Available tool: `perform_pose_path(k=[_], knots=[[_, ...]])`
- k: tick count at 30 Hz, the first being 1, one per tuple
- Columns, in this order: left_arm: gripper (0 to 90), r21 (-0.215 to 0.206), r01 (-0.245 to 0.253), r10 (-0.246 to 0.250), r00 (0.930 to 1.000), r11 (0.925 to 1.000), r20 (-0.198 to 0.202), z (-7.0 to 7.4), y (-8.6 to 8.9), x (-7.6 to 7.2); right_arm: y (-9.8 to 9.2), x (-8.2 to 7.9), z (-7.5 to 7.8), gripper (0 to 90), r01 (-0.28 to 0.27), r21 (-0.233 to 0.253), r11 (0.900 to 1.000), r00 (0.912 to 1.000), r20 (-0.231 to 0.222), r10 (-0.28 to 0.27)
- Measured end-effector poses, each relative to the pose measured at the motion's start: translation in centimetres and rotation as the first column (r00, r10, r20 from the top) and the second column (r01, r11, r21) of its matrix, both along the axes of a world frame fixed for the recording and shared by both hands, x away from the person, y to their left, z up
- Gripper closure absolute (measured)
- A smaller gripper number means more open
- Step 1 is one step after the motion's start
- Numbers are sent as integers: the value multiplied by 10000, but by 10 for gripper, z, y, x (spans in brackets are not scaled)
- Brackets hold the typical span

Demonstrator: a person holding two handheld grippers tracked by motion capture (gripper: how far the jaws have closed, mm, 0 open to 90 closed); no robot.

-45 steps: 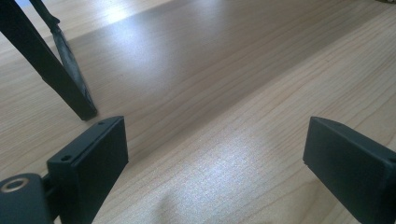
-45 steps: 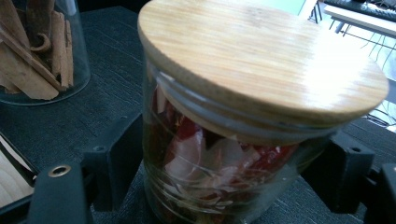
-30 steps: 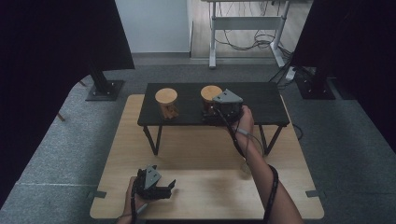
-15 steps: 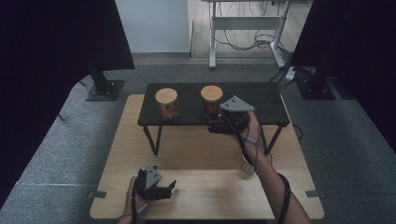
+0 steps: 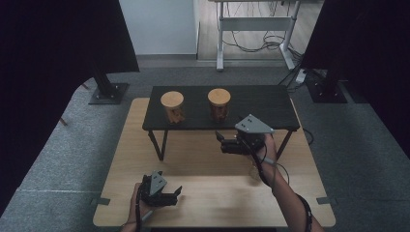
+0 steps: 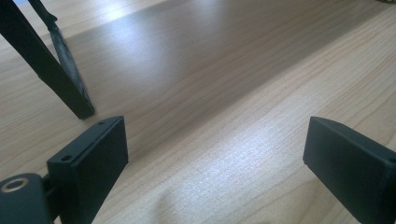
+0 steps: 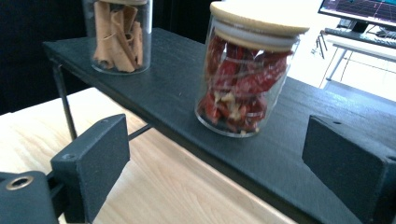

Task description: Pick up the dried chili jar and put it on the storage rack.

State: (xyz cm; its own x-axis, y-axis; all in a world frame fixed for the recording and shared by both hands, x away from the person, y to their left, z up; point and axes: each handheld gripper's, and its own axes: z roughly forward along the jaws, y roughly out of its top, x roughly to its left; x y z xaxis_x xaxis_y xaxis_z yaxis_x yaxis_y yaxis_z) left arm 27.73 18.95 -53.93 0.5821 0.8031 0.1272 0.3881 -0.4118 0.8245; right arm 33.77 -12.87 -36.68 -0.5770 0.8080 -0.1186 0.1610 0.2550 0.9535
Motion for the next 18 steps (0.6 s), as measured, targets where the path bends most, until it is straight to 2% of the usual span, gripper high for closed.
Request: perform_pose_path(k=[4,10,14,18], knots=[[63,-44,-21,21,10000,10000,-36,0,-1,0,-8,-14,-6,73,-71,62,10000,9999,129,71],[63,11,-82,82,10000,10000,-38,0,0,0,-17,-35,-18,75,-385,453,9982,9990,233,375],[63,-51,-159,159,9999,9999,1,1,2,-1,-21,-49,-31,78,-539,472,9974,9981,339,523],[63,-45,-186,186,9998,9998,25,2,3,0,-27,-62,-48,80,-607,761,9953,9980,243,590]])
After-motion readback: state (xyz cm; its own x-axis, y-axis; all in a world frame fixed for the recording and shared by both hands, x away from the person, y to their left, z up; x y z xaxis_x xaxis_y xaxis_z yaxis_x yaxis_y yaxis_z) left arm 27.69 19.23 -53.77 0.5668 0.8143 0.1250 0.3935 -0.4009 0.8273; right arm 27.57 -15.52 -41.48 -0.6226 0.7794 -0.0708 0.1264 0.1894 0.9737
